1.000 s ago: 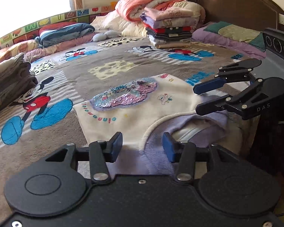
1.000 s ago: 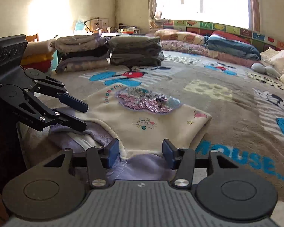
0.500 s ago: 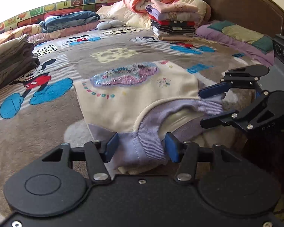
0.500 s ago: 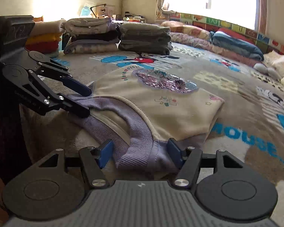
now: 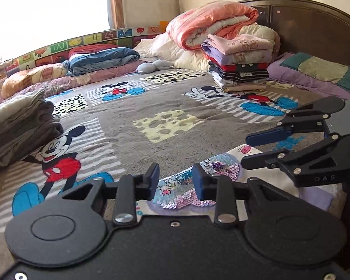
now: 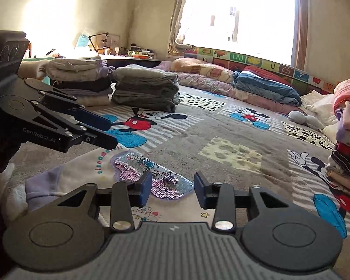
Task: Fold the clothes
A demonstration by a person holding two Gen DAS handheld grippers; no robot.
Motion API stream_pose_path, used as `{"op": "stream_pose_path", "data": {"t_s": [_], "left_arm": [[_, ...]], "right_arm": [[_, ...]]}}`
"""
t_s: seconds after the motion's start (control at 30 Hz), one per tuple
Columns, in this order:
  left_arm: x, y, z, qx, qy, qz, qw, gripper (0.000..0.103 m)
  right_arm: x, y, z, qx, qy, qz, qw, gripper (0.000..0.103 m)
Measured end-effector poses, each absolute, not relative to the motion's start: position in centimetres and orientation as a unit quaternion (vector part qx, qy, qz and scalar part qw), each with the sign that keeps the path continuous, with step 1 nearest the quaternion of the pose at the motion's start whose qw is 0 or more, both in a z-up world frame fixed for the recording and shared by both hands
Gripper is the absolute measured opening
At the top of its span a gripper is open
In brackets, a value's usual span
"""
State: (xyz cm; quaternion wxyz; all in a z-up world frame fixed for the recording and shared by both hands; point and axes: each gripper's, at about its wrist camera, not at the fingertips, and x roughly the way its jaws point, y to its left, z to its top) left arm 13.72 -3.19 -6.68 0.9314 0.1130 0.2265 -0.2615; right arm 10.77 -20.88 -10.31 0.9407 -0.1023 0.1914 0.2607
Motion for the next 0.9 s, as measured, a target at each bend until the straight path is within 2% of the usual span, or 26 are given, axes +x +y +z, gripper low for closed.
{"op": "stream_pose_path", "data": {"t_s": [0.17,0.27,0.43,0.57,0.77,0.9], "left_arm": [[16.2,-5.0,-10.1,0.147,0.279,-0.271,0.910,0.027],[16.4,-4.7,-11.6,0.139,0.282,-0.274,0.909,0.027],[17.1,-3.8,-11.8,0.111,0.284,-0.281,0.910,0.034],[16.0,-3.1,-11.1,0.095,0.275,-0.274,0.917,0.034],[11.2,-1.0,-9.0,0.094,0.258,-0.279,0.920,0.034],[10.3,-1.3,-11.0,0.104,0.287,-0.269,0.914,0.037]], "right_arm": [[14.1,-19.1,-11.6,-0.130,0.211,0.274,0.929,0.033],[15.9,-18.6,-13.2,-0.131,0.247,0.274,0.920,0.033],[17.5,-19.1,-14.6,-0.104,0.285,0.274,0.913,0.033],[17.0,-19.4,-14.9,-0.091,0.272,0.275,0.918,0.034],[12.7,-21.3,-11.9,-0.070,0.237,0.257,0.934,0.033],[10.0,-21.7,-12.1,-0.079,0.251,0.263,0.928,0.033]]}}
